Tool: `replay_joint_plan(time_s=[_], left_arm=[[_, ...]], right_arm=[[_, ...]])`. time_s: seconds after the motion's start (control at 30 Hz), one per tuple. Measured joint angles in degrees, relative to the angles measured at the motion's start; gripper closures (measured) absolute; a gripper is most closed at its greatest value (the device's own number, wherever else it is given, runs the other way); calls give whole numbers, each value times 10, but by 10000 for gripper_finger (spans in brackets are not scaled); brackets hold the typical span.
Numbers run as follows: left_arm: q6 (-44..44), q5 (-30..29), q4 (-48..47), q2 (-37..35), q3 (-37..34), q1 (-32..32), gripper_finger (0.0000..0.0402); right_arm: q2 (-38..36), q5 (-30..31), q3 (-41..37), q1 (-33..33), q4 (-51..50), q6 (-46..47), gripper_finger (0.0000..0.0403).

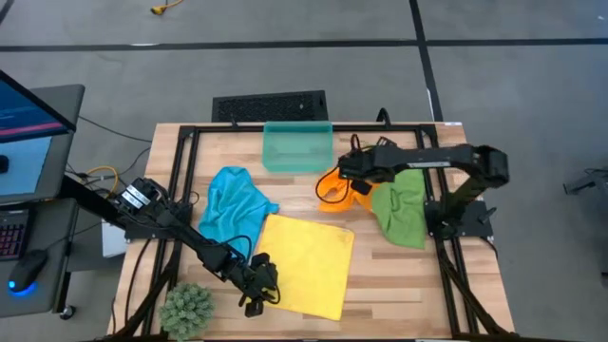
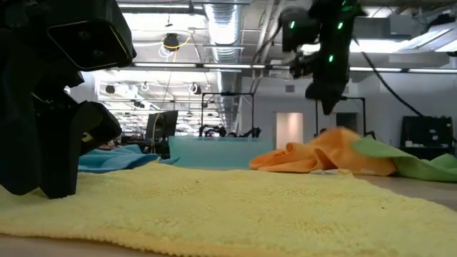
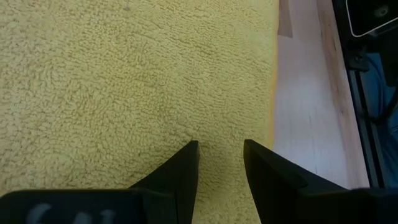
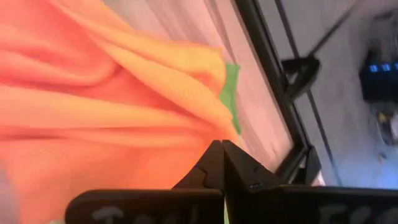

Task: Roll microfiber towels into tight, uniform cylinder then place into a basket
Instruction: Fold the yellow microfiber towel

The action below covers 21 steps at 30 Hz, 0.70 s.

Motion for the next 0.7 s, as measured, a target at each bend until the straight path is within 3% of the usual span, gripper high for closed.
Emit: replay_joint_plan(time_s=[0.2,0.4,0.57,0.7], left_arm=[[0,-2,0,0,0,0,279],[-1,-2,0,0,0,0,279],[-1,-2,0,0,0,0,279],[0,-2,1,0,0,0,279]], right_arm=[[-57,-17,-19,12,13,1,389],[-59,-175,-40,12,90,-55,376],[-46,-235,-109,7,258,-143,387],[-48,-328,-143,-8,353,-159,398]])
